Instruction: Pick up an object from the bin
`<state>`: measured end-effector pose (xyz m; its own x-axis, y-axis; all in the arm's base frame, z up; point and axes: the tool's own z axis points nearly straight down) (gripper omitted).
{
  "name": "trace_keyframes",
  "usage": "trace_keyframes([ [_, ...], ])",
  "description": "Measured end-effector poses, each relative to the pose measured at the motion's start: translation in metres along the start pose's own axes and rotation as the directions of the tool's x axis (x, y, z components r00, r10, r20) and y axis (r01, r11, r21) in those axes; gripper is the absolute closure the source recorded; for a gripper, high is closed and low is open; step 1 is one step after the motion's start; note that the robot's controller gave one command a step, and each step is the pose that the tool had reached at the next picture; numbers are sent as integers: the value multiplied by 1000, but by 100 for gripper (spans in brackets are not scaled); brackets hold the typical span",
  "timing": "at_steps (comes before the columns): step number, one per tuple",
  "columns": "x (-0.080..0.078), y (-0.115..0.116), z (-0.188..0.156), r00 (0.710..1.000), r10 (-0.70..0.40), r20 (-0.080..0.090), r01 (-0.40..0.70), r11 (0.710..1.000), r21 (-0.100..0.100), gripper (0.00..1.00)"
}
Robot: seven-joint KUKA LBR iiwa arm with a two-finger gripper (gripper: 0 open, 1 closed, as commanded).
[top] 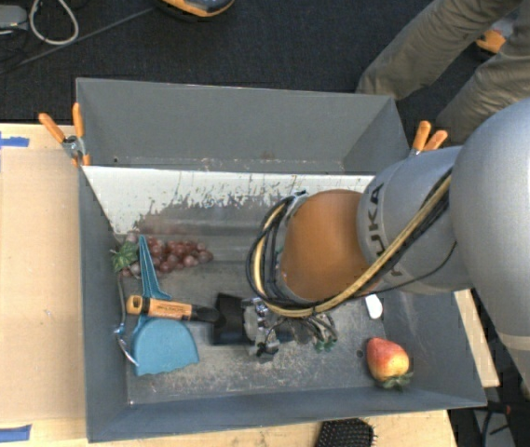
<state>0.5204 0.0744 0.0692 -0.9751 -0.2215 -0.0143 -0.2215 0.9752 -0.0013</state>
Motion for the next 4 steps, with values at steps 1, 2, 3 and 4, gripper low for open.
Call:
trace_keyframes([
  [1,-10,8,-4,998,-56,0,56,998,0,100],
  [2,-5,4,-16,997,-74,-2,74,997,0,100],
  [3,-14,4,-33,992,-125,-1,125,992,-1,100],
  [4,-18,20,-41,995,-100,-4,100,995,-2,0],
])
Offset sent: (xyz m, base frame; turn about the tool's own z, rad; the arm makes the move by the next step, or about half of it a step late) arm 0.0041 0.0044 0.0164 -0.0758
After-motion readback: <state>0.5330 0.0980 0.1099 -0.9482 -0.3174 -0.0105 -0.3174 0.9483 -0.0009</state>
